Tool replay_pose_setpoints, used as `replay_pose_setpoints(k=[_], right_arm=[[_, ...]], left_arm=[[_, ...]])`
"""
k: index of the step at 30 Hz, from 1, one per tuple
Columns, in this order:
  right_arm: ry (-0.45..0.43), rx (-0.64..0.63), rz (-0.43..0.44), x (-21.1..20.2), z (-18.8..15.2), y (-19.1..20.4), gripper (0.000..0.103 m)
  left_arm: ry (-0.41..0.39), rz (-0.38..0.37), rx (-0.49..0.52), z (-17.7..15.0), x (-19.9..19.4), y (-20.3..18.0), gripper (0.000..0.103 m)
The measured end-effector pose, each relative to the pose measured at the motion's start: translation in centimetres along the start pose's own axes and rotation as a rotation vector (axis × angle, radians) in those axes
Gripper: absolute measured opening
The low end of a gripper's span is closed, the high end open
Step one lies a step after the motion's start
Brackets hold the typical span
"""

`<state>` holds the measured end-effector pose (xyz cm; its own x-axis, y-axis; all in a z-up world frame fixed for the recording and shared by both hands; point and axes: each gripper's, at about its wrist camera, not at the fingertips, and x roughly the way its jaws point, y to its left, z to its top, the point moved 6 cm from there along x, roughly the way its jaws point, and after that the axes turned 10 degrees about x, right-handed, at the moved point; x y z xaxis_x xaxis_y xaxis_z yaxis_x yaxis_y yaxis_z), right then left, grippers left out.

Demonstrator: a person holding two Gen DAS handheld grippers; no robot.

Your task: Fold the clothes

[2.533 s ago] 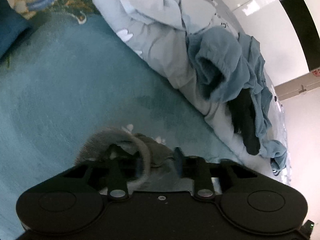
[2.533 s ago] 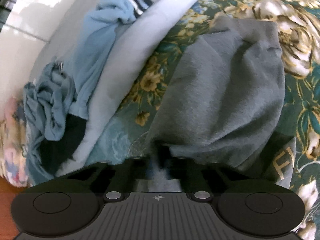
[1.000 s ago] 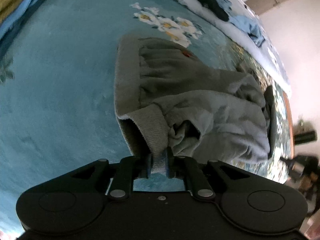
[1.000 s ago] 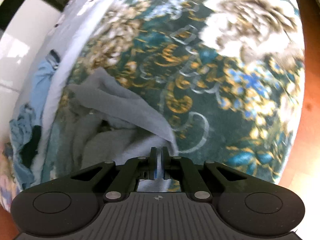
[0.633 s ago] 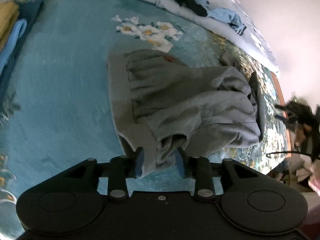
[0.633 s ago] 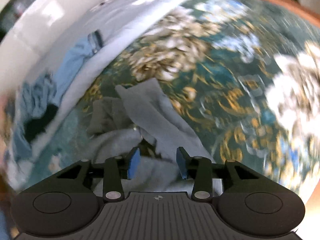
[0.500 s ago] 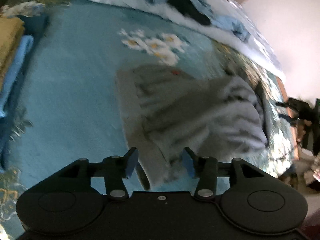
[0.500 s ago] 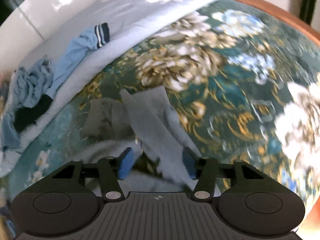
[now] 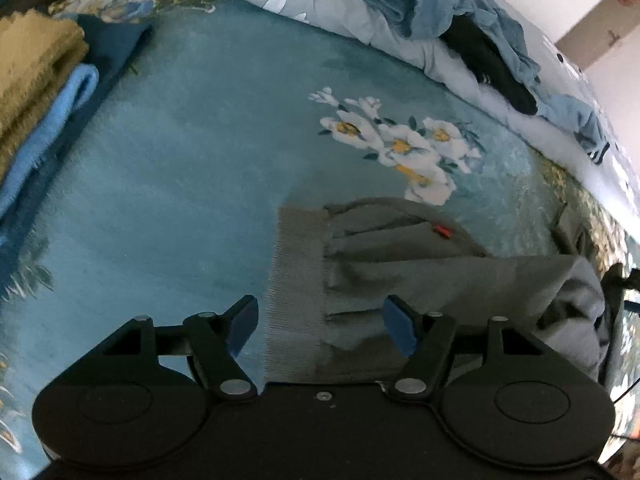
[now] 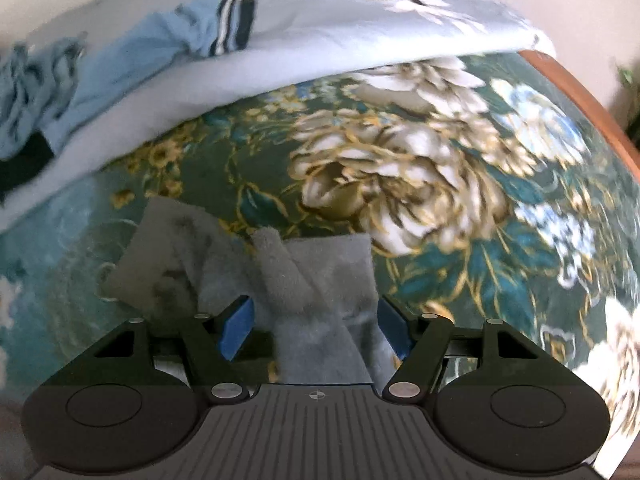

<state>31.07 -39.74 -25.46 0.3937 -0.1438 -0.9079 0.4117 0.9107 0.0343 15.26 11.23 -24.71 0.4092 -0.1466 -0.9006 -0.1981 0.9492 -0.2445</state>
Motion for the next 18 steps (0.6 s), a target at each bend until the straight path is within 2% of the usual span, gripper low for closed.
replay_pose_setpoints(k=[1, 4, 7, 12, 18], right_arm=[[0.007, -0.014, -0.003, 0.4, 0.1, 0.2, 0.057], [0.033, -0.018, -0.001, 1.2, 0.2, 0.3, 0.027], [0.049, 0.013, 0.018, 1.4, 0.3, -0.3, 0.011], [-0.008, 0.099, 0.049, -1.3, 1.1, -3.4, 0.008], [-0.133, 0.268, 0.051, -8.1, 1.4, -11.4, 0.008]], left_arm=[[0.000, 0.007, -0.003, -0.1, 0.1, -0.1, 0.069], [0.011, 0.014, -0.019, -0.3, 0.5, -0.4, 0.070], [0.022, 0.023, -0.021, -0.4, 0.8, -0.5, 0.070], [0.028, 0.031, -0.026, -0.4, 0.8, -0.4, 0.072], [0.022, 0.027, -0.027, -0.6, 0.4, -0.7, 0.073]])
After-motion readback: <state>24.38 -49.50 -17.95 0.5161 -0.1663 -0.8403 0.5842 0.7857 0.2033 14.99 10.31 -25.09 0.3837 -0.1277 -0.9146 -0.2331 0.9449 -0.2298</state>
